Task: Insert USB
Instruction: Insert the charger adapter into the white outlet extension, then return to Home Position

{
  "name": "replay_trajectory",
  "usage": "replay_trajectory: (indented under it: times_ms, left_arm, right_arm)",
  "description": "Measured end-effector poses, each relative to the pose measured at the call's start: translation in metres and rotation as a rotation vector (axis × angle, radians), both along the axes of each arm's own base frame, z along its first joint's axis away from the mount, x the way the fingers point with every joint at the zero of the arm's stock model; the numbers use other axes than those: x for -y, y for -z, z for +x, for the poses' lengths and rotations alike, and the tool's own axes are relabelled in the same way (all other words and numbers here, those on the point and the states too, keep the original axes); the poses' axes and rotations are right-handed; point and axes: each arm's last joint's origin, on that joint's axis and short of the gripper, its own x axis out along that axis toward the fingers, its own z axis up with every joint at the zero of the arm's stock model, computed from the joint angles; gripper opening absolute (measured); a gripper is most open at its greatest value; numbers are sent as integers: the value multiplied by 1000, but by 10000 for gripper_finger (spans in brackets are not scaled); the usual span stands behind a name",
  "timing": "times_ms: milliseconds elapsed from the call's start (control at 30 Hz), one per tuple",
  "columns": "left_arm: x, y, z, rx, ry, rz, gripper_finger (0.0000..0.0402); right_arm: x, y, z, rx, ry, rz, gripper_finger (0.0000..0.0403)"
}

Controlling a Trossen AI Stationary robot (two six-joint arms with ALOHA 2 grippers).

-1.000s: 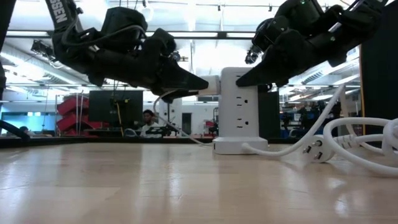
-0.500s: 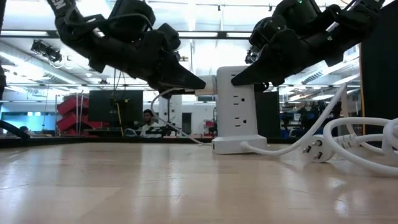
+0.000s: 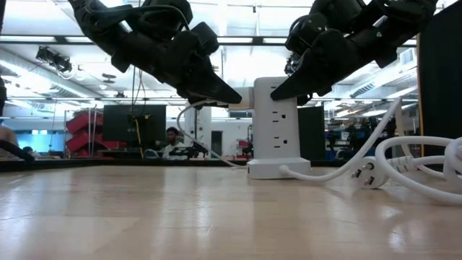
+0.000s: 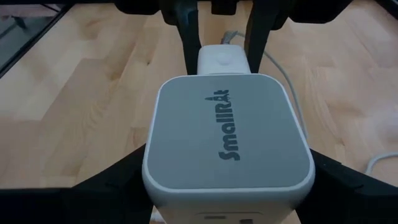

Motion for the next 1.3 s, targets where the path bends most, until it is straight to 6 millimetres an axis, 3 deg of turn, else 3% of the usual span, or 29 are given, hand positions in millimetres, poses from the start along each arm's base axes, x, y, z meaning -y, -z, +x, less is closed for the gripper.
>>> replay_trajectory:
  times_ms: [300,633,933,1100,1300]
  left_arm:
    - [0,-1,1,-7,-4,2,130]
    - [2,-8,5,5,-27,-8,236]
    - [2,-46,-11,108,-28,45,242]
    - [2,-69,-26,153,-32,43,242]
    - [9,-69,-31,115,-15,42,243]
  right_arm:
    - [0,0,0,-3,-3,-1,261]
    - [0,-2,3,0,7,-5,261]
    - [0,-1,1,-13,21,3,262]
    - [1,0,-2,-42,47,31,320]
    - [1,-8,-12,-84,66,55,356]
